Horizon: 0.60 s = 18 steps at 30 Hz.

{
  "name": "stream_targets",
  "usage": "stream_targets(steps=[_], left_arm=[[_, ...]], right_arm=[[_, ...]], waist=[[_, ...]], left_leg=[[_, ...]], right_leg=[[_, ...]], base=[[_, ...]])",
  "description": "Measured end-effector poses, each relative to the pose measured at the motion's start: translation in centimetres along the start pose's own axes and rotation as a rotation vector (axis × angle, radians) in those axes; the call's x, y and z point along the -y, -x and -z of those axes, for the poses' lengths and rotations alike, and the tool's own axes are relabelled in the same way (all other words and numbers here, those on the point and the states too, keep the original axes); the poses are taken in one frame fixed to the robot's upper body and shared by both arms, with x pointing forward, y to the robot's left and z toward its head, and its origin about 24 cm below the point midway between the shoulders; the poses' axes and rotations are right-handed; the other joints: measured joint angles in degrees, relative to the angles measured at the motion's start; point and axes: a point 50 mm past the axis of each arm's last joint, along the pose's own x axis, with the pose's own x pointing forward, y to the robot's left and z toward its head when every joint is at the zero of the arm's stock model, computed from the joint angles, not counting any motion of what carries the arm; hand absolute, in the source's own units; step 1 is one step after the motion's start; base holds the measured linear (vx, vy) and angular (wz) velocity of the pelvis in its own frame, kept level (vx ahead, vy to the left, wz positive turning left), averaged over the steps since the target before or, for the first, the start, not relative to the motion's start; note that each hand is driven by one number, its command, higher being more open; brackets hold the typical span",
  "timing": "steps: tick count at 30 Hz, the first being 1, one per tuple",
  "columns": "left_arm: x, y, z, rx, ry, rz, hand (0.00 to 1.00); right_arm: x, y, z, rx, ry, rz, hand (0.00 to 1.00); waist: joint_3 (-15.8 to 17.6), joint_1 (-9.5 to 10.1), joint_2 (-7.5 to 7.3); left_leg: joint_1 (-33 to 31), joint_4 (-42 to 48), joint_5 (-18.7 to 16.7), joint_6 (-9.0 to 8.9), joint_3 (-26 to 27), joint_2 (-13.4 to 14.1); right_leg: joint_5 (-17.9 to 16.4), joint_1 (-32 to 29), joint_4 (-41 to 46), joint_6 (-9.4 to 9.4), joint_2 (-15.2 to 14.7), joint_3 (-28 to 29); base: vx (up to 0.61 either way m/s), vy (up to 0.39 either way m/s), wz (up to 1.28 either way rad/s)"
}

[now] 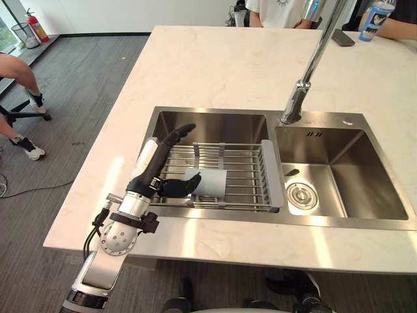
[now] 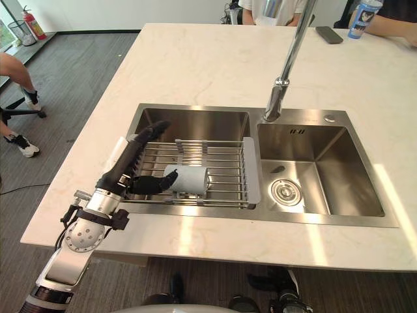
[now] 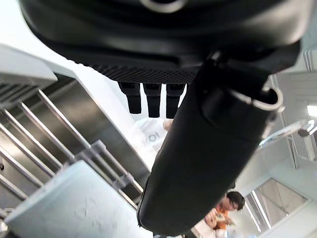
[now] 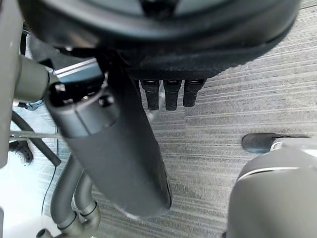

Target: Walk over to the sink, pick up the cup, carry it to the dishwasher, place the cup inside the dishwasher, then close the dishwasher door

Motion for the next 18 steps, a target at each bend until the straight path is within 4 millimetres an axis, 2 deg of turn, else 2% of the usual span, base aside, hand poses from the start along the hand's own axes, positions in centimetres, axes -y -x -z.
stream_targets(steps=[4, 9, 18], left_arm=[[1.5, 0.0, -0.2, 0.008, -0.03, 0.092, 0.9], [1.7, 0.1, -0.1, 0.006, -0.107, 0.129, 0.9], [2.1, -0.5, 0.8, -0.027, -0.239, 0.141, 0.9]], right_arm=[[0.2, 0.2, 0.4, -0.014, 0.012, 0.002, 0.9], [-0.1, 0.3, 0.9, -0.029, 0.019, -0.011, 0.9], [-0.6, 0.0, 0.2, -0.011, 0.033, -0.03, 0.9]], waist=[[-0.3, -0.13, 0.41], [-1.2, -0.1, 0.58], [-1.2, -0.04, 0.48]], left_leg=[[0.4, -0.1, 0.2, -0.13, 0.5, 0.3], [0.6, -0.3, 0.2, -0.12, 0.7, 0.2], [0.6, -0.4, 0.2, -0.12, 0.6, 0.2]], right_leg=[[0.0, 0.0, 0.0, 0.03, 0.3, 0.7], [0.1, 0.2, -0.4, 0.17, 0.2, 1.0], [0.9, 1.1, -2.0, 0.21, 0.3, 1.0]], base=[[-0.06, -0.012, -0.07], [-0.03, 0.007, -0.02], [0.0, -0.001, 0.0]])
